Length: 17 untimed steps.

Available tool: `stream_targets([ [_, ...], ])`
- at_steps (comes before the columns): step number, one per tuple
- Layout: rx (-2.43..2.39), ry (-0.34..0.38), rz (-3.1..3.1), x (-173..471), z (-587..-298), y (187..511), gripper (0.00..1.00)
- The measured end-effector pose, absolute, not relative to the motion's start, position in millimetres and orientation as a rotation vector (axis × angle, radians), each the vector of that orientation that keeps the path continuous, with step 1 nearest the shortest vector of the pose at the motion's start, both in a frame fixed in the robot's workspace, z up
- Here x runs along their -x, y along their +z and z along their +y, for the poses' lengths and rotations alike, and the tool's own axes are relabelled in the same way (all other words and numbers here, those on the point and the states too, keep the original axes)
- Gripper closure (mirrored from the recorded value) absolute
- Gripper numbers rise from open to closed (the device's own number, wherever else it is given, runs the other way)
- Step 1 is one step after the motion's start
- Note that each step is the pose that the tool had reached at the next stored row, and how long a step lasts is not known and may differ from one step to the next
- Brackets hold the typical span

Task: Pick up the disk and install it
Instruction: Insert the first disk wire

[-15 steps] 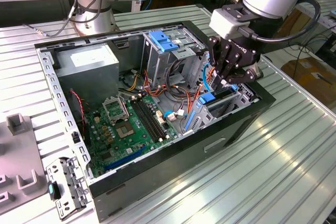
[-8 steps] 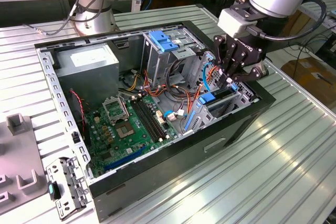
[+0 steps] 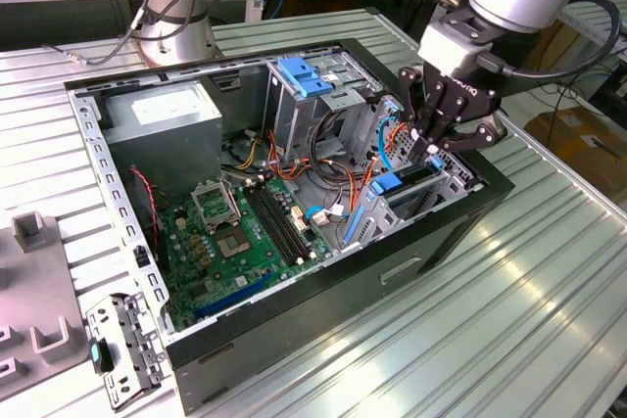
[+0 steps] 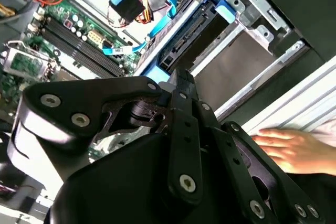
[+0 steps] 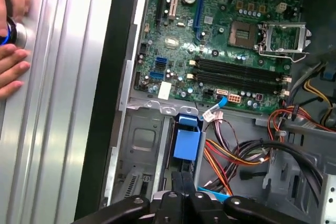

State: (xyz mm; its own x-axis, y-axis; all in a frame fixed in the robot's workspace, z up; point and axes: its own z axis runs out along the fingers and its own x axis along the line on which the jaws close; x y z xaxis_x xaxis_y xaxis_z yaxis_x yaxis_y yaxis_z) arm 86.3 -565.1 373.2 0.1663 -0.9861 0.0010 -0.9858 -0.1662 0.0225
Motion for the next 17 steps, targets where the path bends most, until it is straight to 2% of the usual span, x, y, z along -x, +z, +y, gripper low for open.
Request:
stream_targets([
  [10,-2.421,-0.022,-1.973,-122.1,-562.1,374.7,0.89],
  [17,-2.513,-0.025,-1.855,-125.0,-561.6,384.2,0.89],
])
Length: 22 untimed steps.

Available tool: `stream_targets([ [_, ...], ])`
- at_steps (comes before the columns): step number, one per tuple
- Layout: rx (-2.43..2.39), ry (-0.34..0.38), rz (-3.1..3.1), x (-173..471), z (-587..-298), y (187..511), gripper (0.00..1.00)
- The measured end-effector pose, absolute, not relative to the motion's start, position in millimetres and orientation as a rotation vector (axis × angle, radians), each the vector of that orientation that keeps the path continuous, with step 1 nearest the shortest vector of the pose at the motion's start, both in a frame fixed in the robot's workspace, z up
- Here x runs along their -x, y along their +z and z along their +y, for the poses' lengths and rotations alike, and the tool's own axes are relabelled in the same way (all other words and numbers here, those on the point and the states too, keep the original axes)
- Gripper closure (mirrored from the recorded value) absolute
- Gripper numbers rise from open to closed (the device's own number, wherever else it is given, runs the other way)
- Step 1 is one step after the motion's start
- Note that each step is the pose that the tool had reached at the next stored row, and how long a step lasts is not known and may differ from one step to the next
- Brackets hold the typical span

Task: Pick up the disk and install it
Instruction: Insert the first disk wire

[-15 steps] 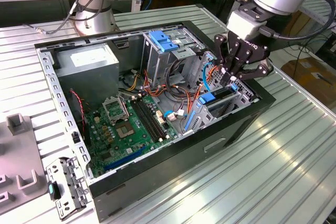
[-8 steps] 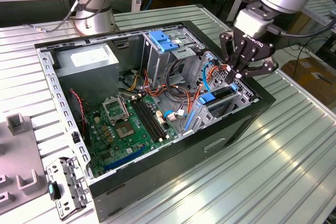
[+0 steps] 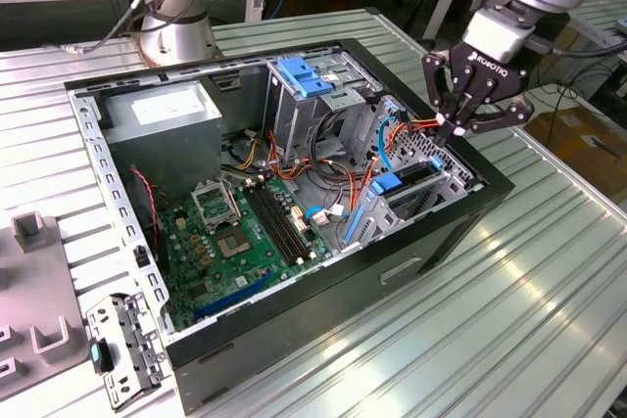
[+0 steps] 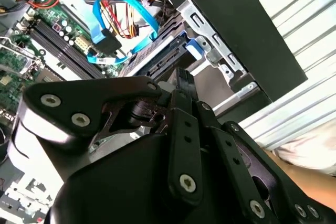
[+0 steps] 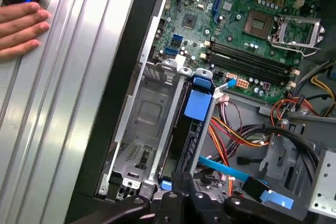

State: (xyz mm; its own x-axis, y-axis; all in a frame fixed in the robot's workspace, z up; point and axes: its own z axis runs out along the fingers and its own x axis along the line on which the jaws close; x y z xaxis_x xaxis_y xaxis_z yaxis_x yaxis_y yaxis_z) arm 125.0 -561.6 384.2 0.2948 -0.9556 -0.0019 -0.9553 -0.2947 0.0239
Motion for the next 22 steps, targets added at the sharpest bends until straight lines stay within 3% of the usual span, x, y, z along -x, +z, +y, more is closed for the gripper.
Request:
stream_targets([
  [22,-2.674,-0.022,-1.613,-154.5,-546.9,384.6,0.89],
])
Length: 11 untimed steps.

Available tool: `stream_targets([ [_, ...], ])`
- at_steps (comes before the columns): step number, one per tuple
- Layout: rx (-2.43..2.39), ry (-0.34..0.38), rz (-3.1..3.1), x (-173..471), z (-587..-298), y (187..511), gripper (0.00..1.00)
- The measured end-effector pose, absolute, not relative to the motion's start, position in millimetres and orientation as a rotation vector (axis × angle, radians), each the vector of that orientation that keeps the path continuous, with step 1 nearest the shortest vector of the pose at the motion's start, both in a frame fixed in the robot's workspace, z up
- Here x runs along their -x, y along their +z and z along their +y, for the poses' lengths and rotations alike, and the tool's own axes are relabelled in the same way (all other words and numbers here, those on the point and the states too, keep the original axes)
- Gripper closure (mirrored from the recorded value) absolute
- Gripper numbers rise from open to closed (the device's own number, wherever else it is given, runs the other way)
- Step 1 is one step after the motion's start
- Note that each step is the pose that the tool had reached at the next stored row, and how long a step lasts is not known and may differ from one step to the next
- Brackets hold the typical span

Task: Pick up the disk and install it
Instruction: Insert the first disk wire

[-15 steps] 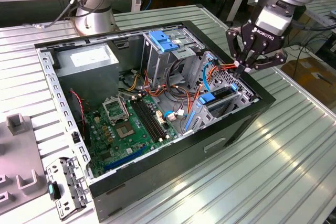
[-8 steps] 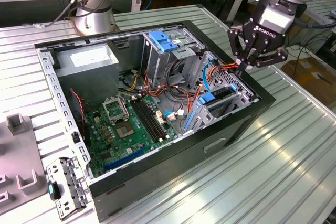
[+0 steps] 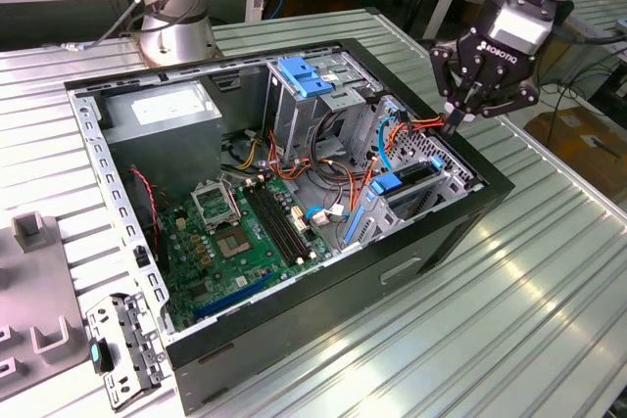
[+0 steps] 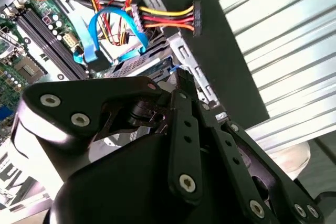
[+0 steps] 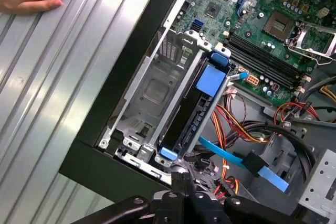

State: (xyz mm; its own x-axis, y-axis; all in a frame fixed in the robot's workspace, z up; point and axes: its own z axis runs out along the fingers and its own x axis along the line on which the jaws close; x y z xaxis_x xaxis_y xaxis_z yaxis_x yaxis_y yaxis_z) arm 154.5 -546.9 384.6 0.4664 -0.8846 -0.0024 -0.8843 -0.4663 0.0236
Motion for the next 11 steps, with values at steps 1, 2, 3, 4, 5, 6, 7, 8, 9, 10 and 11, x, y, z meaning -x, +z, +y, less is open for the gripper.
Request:
stream_targets([
  [1,-2.675,-0.022,-1.612,-156.2,-545.6,384.6,0.89],
  [2,-2.675,-0.022,-1.610,-157.8,-544.0,384.5,0.89],
  [3,-2.676,-0.022,-1.609,-159.5,-542.4,384.6,0.89],
  [4,-2.677,-0.022,-1.608,-161.9,-539.9,384.5,0.89],
  [5,-2.677,-0.022,-1.608,-164.0,-537.2,384.5,0.89],
  [6,-2.677,-0.022,-1.607,-166.9,-532.0,384.6,0.89],
  [7,-2.677,-0.022,-1.608,-169.3,-526.7,384.4,0.89],
  [8,-2.677,-0.022,-1.607,-171.0,-522.8,384.4,0.89],
  [9,-2.677,-0.022,-1.607,-172.2,-520.1,384.2,0.89],
  [10,-2.682,-0.022,-1.599,-172.4,-519.4,383.7,0.89],
  [11,-2.700,-0.022,-1.568,-172.4,-519.4,383.1,0.89],
])
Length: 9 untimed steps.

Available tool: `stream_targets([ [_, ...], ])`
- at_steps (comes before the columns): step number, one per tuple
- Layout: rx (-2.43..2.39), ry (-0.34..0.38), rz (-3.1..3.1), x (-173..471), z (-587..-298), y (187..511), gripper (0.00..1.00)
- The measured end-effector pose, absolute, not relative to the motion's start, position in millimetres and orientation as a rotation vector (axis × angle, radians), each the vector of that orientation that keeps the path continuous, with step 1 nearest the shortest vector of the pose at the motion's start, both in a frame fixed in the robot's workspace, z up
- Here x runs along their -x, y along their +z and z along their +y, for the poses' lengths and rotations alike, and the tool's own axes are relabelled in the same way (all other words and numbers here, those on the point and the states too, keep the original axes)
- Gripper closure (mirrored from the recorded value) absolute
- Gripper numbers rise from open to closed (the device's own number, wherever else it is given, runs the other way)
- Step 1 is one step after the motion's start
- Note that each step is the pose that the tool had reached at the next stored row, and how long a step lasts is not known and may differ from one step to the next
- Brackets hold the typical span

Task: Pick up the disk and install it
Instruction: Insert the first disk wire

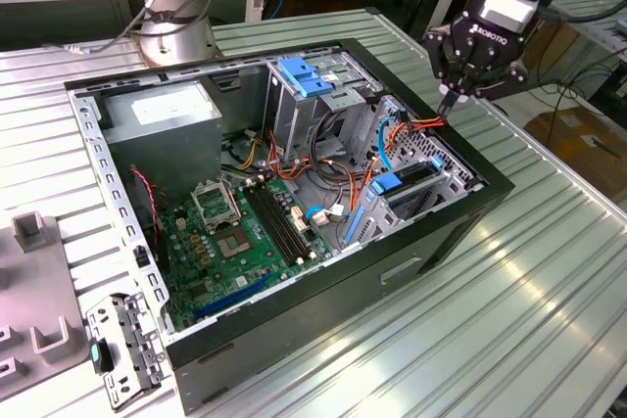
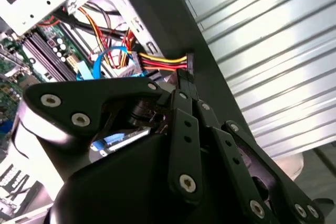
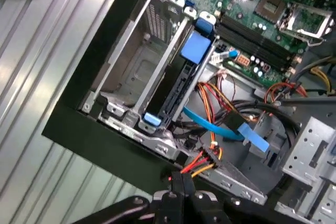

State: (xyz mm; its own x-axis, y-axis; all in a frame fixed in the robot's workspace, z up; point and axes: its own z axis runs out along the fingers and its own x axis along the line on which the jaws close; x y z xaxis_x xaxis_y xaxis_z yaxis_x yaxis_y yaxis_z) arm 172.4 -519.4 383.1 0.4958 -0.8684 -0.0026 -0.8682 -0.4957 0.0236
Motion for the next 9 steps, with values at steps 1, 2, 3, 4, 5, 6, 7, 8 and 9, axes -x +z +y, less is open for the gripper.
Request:
stream_targets([
  [1,-2.713,-0.022,-1.546,-172.4,-519.4,382.8,0.89],
  [2,-2.737,-0.021,-1.502,-172.4,-519.4,382.1,0.89],
  [3,-2.750,-0.021,-1.478,-172.4,-519.4,381.5,0.89],
  [4,-2.762,-0.021,-1.455,-172.4,-519.4,381.1,0.89],
  [5,-2.778,-0.020,-1.424,-172.4,-519.4,380.5,0.89],
  [6,-2.796,-0.020,-1.387,-172.4,-519.4,379.8,0.89],
  [7,-2.813,-0.019,-1.353,-172.4,-519.4,379.1,0.89],
  [8,-2.823,-0.019,-1.330,-172.6,-519.4,378.8,0.89],
  [9,-2.834,-0.018,-1.306,-173.1,-519.4,378.6,0.89],
])
